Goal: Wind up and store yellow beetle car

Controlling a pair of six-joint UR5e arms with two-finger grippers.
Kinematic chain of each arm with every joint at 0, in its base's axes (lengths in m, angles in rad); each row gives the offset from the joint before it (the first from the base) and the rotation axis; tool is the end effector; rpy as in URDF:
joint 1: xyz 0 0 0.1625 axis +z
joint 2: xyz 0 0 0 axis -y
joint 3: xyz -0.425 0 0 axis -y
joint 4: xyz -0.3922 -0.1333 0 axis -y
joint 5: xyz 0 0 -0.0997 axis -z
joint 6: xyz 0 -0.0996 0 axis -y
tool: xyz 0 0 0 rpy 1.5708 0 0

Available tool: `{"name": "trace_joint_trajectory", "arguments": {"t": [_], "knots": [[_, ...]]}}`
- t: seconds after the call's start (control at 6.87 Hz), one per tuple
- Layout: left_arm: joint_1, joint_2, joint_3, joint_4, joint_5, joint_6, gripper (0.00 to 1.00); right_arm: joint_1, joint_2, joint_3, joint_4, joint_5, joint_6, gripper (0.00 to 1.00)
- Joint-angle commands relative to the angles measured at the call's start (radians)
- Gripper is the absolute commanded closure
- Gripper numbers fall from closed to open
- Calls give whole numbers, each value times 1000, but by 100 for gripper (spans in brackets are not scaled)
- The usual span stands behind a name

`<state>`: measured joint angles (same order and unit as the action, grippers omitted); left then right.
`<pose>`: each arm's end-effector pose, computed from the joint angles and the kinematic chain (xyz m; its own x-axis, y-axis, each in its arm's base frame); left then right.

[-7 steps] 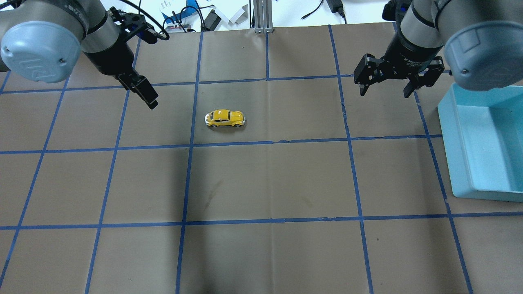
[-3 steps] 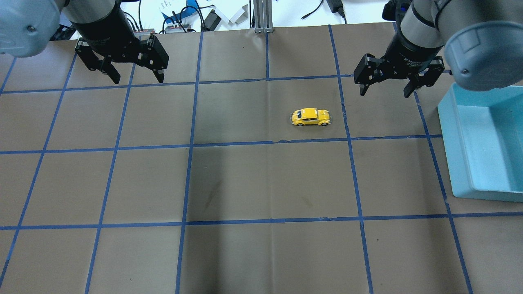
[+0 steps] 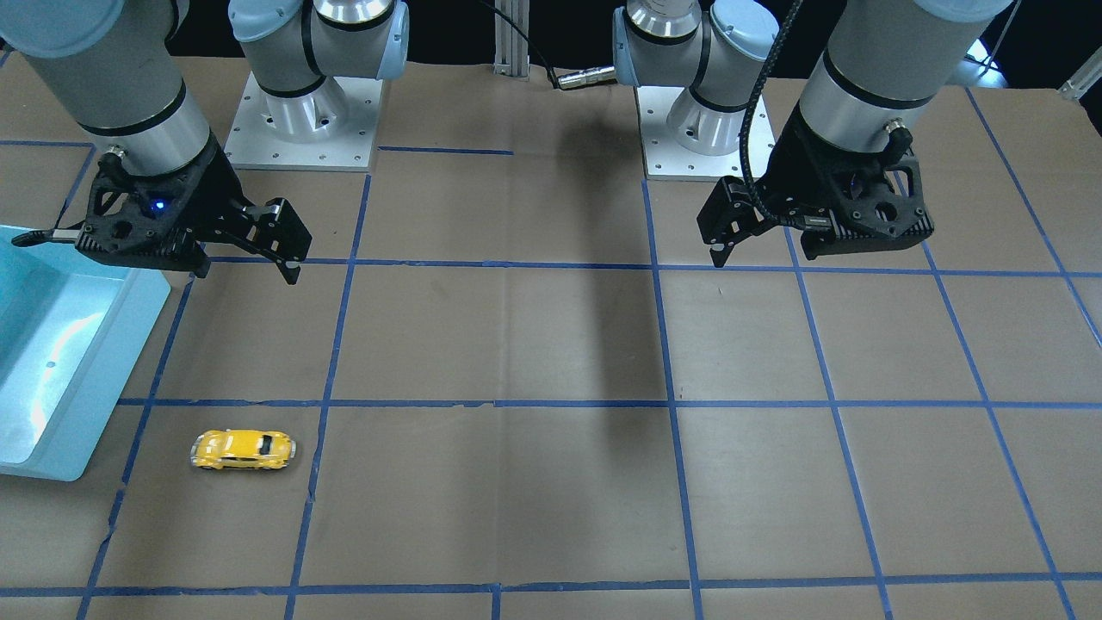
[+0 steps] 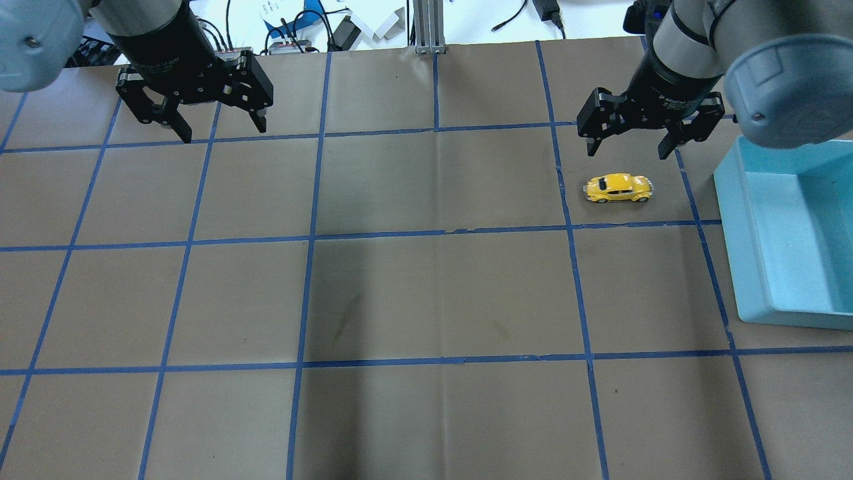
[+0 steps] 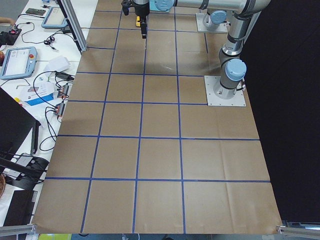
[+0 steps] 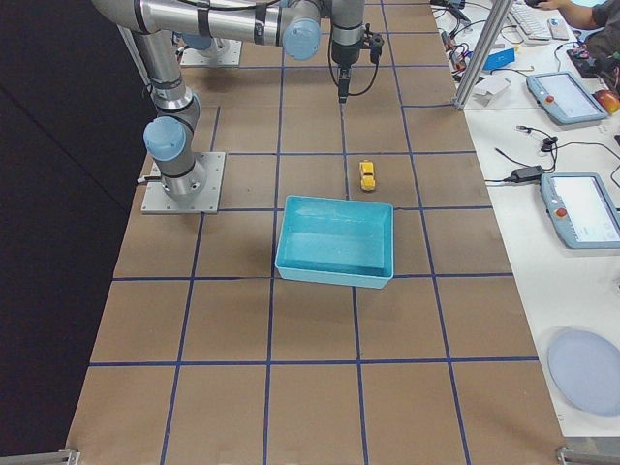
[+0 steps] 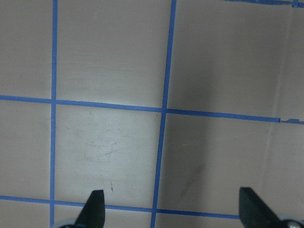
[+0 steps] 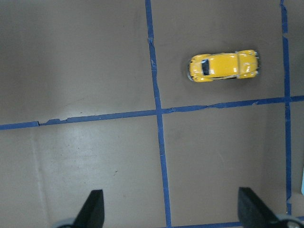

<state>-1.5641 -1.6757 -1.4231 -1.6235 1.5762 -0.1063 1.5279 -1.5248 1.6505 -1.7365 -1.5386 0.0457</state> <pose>-0.1292 -0.5359 0.5014 -0.9936 -0.1127 -0.0064 -0.1128 0.9936 0.0093 0.1144 -0.5176 0.4424 -0.9956 0.0871 -0.0340 0.0884 0.9953 -0.0385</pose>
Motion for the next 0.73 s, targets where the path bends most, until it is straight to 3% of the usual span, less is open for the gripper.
{"name": "trace_joint_trajectory", "arguments": {"t": [0.0, 0.29, 0.58], "knots": [[-1, 2, -10, 7, 2, 7, 0, 0, 0, 0, 0, 0, -1, 0], [1, 7, -17, 10, 1, 7, 0, 0, 0, 2, 2, 0, -9, 0], [-1, 10, -17, 10, 1, 7, 0, -40, 3, 5, -6, 2, -172, 0]]}}
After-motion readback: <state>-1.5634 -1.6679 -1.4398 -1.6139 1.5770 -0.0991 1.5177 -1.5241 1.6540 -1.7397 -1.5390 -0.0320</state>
